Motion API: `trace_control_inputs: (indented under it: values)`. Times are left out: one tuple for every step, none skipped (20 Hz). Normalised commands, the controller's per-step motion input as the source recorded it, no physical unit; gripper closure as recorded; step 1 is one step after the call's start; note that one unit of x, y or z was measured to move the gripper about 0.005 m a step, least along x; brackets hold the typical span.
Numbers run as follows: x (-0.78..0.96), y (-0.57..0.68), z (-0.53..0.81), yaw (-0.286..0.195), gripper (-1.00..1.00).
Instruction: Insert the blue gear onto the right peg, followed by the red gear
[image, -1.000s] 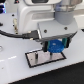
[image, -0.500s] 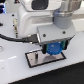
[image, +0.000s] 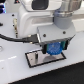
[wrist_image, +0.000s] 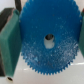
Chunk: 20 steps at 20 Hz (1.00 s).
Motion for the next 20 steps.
trace_control_inputs:
  values:
    - [0.08,0.0,0.21,0.0,1.0]
    - [0.04,0.01,0.16,0.0,1.0]
    - [0.04,0.0,0.07,0.0,1.0]
    - [0.03,0.0,0.01,0.0,1.0]
    - [0.04,0.0,0.0,0.0,1.0]
    - [0.06,0.0,-0.03,0.0,1.0]
    - [0.06,0.0,-0.07,0.0,1.0]
    - [0.07,0.0,-0.09,0.0,1.0]
    - [0.11,0.0,-0.1,0.0,1.0]
    - [0.12,0.0,-0.12,0.0,1.0]
    - [0.12,0.0,-0.13,0.0,1.0]
    - [0.04,-0.01,-0.08,0.0,1.0]
    - [0.04,-0.02,-0.11,0.0,1.0]
    - [0.07,-0.05,-0.12,0.0,1.0]
    - [0.12,-0.06,-0.12,0.0,1.0]
    - [0.18,-0.07,-0.13,0.0,1.0]
    - [0.21,-0.09,-0.15,0.0,1.0]
    - [0.23,-0.06,-0.13,0.0,1.0]
    - [0.26,-0.04,-0.13,0.0,1.0]
    - [0.27,-0.01,-0.12,0.0,1.0]
